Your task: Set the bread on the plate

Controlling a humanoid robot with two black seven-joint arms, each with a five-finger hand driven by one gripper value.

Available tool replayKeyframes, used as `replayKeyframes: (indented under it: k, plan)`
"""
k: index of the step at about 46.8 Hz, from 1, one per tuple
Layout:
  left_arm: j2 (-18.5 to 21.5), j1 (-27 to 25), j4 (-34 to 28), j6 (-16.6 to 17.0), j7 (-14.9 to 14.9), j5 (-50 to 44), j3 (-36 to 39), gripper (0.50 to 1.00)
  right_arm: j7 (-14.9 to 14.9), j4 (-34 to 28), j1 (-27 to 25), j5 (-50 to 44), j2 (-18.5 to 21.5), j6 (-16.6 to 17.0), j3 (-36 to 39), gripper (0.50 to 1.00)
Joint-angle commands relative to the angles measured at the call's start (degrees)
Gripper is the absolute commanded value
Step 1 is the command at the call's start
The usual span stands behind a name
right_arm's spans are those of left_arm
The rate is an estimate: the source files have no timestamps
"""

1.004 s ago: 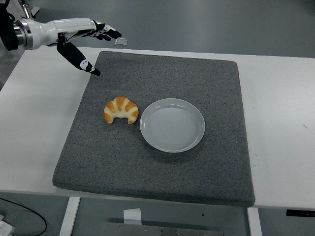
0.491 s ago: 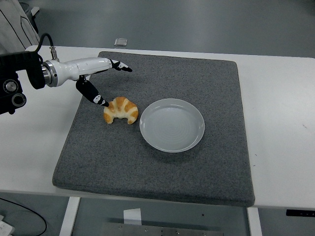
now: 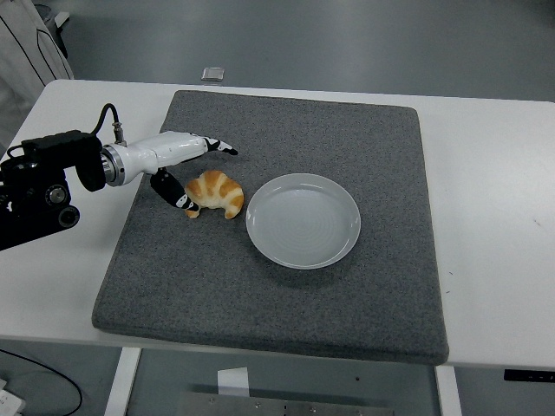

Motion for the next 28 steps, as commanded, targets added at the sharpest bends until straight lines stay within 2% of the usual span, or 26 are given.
replayKeyframes:
  k: [1, 28]
  plan:
    - [-0.42, 0.04, 0.05, 0.12, 0.03, 0.01, -0.09, 0.999, 0.00, 0.00, -0.01, 0.00, 0.00, 0.00, 0.00, 0.932]
    - [-6.22, 1.09, 5.67, 0.21, -0.06, 0.10, -0.09, 0.999, 0.00, 0.00, -0.01, 0.00, 0.00, 0.00, 0.00, 0.932]
